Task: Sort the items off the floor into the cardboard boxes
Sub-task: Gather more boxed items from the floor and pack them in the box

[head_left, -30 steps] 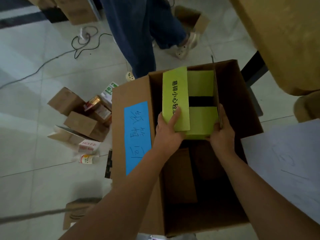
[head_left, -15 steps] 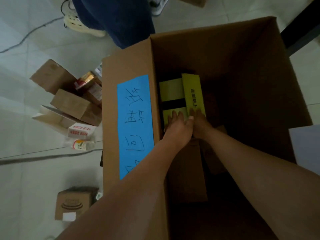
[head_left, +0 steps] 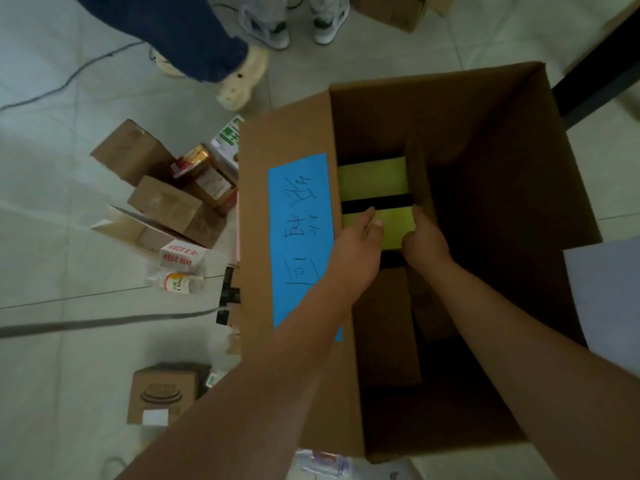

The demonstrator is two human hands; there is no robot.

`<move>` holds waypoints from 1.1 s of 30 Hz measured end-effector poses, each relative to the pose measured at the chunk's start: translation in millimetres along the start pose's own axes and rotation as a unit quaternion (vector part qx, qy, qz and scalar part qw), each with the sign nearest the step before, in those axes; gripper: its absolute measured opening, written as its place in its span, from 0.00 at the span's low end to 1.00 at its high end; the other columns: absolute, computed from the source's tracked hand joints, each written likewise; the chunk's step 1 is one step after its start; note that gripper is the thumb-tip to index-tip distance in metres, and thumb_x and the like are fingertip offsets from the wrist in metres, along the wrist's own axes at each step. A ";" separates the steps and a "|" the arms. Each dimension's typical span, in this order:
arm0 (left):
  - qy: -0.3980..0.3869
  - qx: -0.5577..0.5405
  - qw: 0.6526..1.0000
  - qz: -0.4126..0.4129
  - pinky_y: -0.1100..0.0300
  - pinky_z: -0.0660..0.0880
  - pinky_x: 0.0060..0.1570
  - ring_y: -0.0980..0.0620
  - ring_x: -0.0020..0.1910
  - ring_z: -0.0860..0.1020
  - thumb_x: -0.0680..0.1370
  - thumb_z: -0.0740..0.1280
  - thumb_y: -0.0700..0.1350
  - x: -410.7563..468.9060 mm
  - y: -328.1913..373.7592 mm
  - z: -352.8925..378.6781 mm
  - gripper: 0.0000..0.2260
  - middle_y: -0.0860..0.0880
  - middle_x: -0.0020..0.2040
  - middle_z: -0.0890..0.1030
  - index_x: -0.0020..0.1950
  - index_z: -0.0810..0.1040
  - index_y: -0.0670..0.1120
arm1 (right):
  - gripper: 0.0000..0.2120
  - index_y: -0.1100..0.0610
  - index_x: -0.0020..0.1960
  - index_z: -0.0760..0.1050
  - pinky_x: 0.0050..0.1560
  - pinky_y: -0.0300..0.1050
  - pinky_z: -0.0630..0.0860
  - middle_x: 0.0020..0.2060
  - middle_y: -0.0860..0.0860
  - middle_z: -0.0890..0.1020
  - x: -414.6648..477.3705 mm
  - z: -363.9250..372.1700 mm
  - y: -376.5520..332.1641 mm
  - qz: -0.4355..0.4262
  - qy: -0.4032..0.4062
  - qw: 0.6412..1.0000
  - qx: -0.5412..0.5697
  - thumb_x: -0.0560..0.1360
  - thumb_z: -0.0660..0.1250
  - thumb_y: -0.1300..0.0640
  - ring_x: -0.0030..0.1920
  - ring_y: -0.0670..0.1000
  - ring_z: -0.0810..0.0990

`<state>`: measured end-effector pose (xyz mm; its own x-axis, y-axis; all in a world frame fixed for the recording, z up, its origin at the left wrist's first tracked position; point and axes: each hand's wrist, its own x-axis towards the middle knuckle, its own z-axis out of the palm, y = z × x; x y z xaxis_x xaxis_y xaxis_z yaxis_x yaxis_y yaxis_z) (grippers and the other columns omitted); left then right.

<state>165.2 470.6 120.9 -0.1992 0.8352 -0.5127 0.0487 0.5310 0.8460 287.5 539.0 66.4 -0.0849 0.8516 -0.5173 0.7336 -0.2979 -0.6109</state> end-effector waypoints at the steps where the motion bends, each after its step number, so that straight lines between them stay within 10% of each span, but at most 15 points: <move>1: 0.009 -0.006 1.000 0.009 0.71 0.62 0.59 0.60 0.65 0.68 0.83 0.56 0.50 -9.5 1.5 -9.2 0.20 0.51 0.72 0.69 0.75 0.64 0.50 | 0.26 0.54 0.76 0.61 0.56 0.50 0.76 0.64 0.57 0.74 -17.1 -0.1 -8.0 0.009 0.022 1.000 0.019 0.79 0.53 0.67 0.58 0.57 0.75; 7: 0.078 -0.034 0.995 0.045 0.56 0.61 0.73 0.51 0.72 0.67 0.84 0.56 0.44 -77.5 -9.2 -71.1 0.18 0.46 0.73 0.69 0.74 0.66 0.42 | 0.24 0.50 0.79 0.56 0.51 0.20 0.65 0.74 0.49 0.66 -133.1 13.9 -56.6 -0.017 0.128 0.982 0.136 0.83 0.52 0.60 0.53 0.29 0.72; 9: 0.085 -0.056 0.995 0.025 0.63 0.61 0.70 0.51 0.72 0.66 0.84 0.55 0.42 -105.2 -16.7 -90.9 0.19 0.45 0.73 0.69 0.75 0.64 0.41 | 0.24 0.52 0.78 0.58 0.60 0.25 0.61 0.74 0.48 0.66 -174.3 26.6 -75.1 -0.032 0.139 0.977 0.156 0.83 0.53 0.60 0.67 0.34 0.68; 11: 0.098 -0.087 0.991 0.010 0.72 0.67 0.60 0.55 0.68 0.71 0.83 0.55 0.41 -132.5 -26.7 -113.5 0.19 0.46 0.69 0.73 0.75 0.64 0.40 | 0.24 0.52 0.78 0.60 0.50 0.19 0.65 0.66 0.42 0.74 -213.0 45.9 -92.7 -0.057 0.147 0.971 0.181 0.82 0.54 0.59 0.56 0.25 0.72; 13: 0.112 -0.102 0.988 0.021 0.75 0.73 0.48 0.68 0.55 0.77 0.83 0.56 0.40 -156.6 -41.5 -136.9 0.18 0.55 0.57 0.78 0.73 0.65 0.38 | 0.23 0.47 0.76 0.62 0.40 0.25 0.74 0.54 0.38 0.79 -247.0 68.2 -108.6 -0.072 0.145 0.967 0.197 0.82 0.56 0.57 0.47 0.29 0.78; 17: 0.134 -0.090 0.987 0.001 0.69 0.77 0.50 0.68 0.54 0.77 0.83 0.55 0.42 -193.9 -80.8 -184.2 0.17 0.53 0.60 0.74 0.72 0.68 0.45 | 0.19 0.43 0.73 0.66 0.51 0.40 0.81 0.64 0.38 0.74 -296.9 119.3 -125.9 -0.064 0.116 0.971 0.199 0.83 0.56 0.53 0.54 0.33 0.77; 23: 0.198 -0.085 0.975 -0.043 0.67 0.69 0.55 0.63 0.54 0.73 0.82 0.56 0.40 -223.5 -155.6 -241.4 0.17 0.56 0.59 0.74 0.71 0.68 0.48 | 0.19 0.48 0.72 0.69 0.38 0.28 0.73 0.47 0.41 0.80 -332.8 216.1 -132.8 -0.116 0.054 0.979 0.158 0.83 0.55 0.58 0.48 0.33 0.78; 27: 0.207 -0.082 0.971 -0.085 0.67 0.62 0.60 0.61 0.62 0.66 0.82 0.55 0.40 -236.6 -199.4 -260.4 0.19 0.48 0.71 0.70 0.75 0.64 0.46 | 0.20 0.53 0.72 0.69 0.61 0.26 0.67 0.67 0.47 0.75 -337.8 281.2 -121.4 -0.077 -0.023 0.986 0.144 0.82 0.55 0.62 0.64 0.39 0.72; 33: 0.147 -0.070 0.970 -0.178 0.63 0.62 0.63 0.47 0.71 0.67 0.82 0.56 0.39 -244.1 -252.9 -268.1 0.19 0.42 0.71 0.69 0.73 0.66 0.39 | 0.17 0.57 0.69 0.72 0.67 0.51 0.71 0.63 0.55 0.78 -325.6 342.7 -91.7 0.077 -0.051 0.988 0.122 0.81 0.56 0.63 0.64 0.54 0.76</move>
<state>-60.8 94.0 71.4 -0.4513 0.5137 -0.7297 -0.2048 0.7363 0.6450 16.8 141.3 85.4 -0.0619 0.7430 -0.6664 0.5598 -0.5269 -0.6395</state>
